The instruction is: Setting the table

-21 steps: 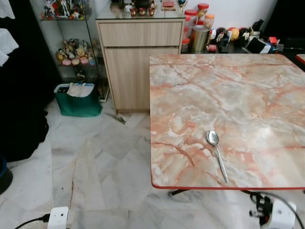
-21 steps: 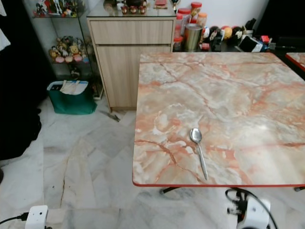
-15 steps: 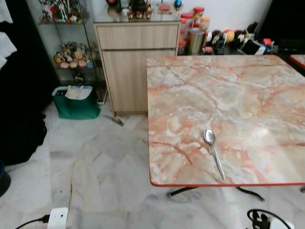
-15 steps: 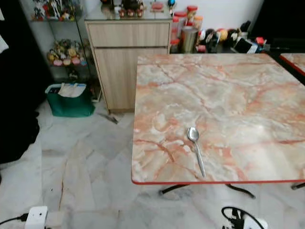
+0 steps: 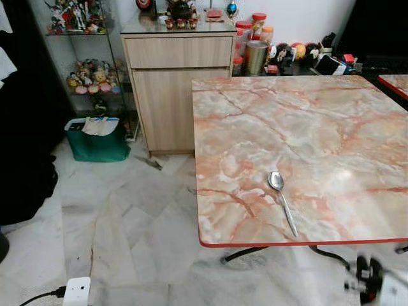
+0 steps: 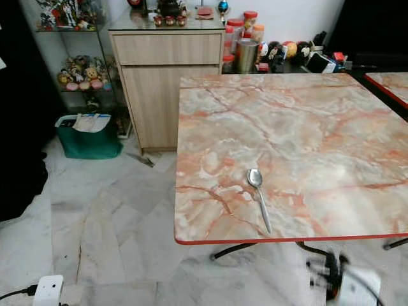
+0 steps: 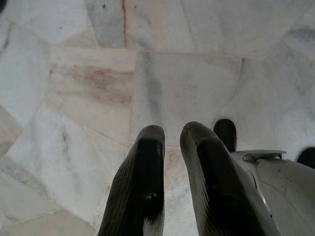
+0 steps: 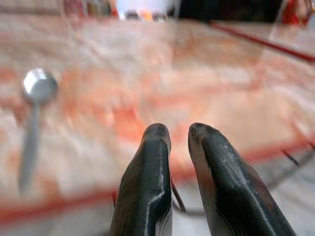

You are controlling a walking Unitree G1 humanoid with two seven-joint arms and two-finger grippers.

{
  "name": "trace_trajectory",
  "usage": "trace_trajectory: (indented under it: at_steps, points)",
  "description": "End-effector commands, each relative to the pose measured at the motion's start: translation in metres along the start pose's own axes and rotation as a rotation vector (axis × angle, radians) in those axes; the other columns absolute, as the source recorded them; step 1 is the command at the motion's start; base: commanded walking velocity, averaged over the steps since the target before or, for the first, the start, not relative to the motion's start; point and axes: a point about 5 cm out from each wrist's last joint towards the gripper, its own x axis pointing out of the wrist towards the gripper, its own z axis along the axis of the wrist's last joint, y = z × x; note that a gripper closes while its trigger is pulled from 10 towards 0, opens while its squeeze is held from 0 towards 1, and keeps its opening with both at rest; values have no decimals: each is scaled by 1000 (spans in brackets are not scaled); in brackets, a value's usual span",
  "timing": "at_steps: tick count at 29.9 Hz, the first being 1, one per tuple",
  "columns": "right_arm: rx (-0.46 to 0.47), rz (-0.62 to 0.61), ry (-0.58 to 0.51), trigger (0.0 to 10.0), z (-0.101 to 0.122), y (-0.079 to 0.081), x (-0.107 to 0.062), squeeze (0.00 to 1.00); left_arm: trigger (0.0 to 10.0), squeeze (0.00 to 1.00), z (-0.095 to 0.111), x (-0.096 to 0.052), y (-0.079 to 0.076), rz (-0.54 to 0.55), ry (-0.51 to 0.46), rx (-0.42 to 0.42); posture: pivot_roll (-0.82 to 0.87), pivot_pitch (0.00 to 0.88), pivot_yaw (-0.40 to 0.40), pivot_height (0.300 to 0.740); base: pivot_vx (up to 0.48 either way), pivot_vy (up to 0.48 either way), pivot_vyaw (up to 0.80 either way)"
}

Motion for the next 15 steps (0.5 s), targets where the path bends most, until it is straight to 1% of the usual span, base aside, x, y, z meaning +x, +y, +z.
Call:
trace_trajectory:
  at_steps: [1,2,3,5,7,8,9,10,11,12,13,14,15]
  points:
    - [4,-12,26,10000,-1,-2,-3,0,10000,0,-4,-1,2,2,20,25,-45,81,-29,740,0,0,0]
    - [12,28,5,10000,10,11,18,0,10000,0,-4,0,1,4,19,21,-38,79,-30,740,0,0,0]
    - [23,62,-16,10000,23,23,34,0,10000,0,-3,0,1,5,19,17,-33,77,-34,740,0,0,0]
    - [33,132,-38,10000,43,46,59,0,10000,0,-3,0,0,7,18,13,-30,80,-34,740,0,0,0]
    - [71,190,-52,10000,54,65,75,0,10000,0,-3,0,0,10,18,6,-29,77,-27,740,0,0,0]
    - [85,208,-54,10000,57,71,79,0,10000,0,-3,0,0,11,18,4,-29,77,-27,740,0,0,0]
    - [55,229,-43,10000,61,82,90,0,10000,0,-3,0,0,11,19,6,-29,77,-23,740,0,0,0]
    - [55,229,-43,10000,61,82,90,0,10000,0,-3,0,0,11,19,6,-29,77,-23,740,0,0,0]
    - [66,253,-39,10000,64,89,96,0,10000,0,-3,0,0,10,20,7,-20,76,-23,740,0,0,0]
    - [85,289,-33,10000,71,102,108,933,10000,0,-3,0,0,11,19,3,-8,78,-30,740,0,0,0]
    - [85,289,-33,10000,71,102,108,933,10000,0,-3,0,0,11,19,3,-8,78,-30,740,0,0,0]
    - [116,305,-25,10000,78,110,116,1000,10000,0,-3,0,0,13,18,-2,-6,76,-31,740,0,0,0]
    - [118,316,-11,10000,79,114,118,1000,10000,0,-3,0,0,13,18,-3,-5,76,-31,740,0,0,0]
